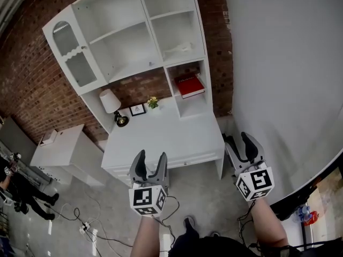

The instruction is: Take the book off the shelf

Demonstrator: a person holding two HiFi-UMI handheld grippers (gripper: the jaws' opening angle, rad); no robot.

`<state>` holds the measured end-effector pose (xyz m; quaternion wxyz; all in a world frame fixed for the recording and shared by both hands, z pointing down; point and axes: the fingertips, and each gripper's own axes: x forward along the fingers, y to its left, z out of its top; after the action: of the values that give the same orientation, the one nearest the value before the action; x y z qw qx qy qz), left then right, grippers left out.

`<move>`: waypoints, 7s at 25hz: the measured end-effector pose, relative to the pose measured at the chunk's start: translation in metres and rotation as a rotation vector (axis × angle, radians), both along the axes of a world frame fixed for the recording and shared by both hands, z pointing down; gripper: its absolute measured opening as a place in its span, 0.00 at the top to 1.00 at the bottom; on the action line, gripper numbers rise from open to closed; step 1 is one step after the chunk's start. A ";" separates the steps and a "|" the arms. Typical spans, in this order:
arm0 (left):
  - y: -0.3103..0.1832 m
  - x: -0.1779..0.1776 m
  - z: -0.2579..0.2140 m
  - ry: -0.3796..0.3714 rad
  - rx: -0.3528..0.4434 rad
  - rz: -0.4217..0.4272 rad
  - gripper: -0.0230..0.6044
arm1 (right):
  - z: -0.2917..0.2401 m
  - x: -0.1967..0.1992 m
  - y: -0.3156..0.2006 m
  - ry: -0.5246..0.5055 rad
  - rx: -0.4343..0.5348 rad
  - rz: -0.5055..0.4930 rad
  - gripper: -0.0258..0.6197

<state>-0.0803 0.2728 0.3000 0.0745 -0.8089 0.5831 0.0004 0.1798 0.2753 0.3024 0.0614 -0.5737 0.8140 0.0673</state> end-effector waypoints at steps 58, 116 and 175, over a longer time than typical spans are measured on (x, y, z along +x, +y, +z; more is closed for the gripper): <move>-0.395 -0.058 0.108 0.054 -0.226 0.068 0.54 | 0.108 -0.061 -0.405 -0.166 -0.298 -0.001 0.63; -0.470 -0.071 0.174 0.171 -0.473 0.034 0.57 | 0.243 -0.079 -0.618 -1.430 -0.719 -0.160 0.69; -0.398 -0.030 0.311 0.139 -0.789 0.329 0.61 | 0.361 -0.066 -0.371 -1.368 -0.737 -0.157 0.70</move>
<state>-0.1103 -0.1253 0.6107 -0.2808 -0.8558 0.4054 -0.1561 0.1140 -0.0959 0.6630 0.3595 -0.4119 0.6032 -0.5808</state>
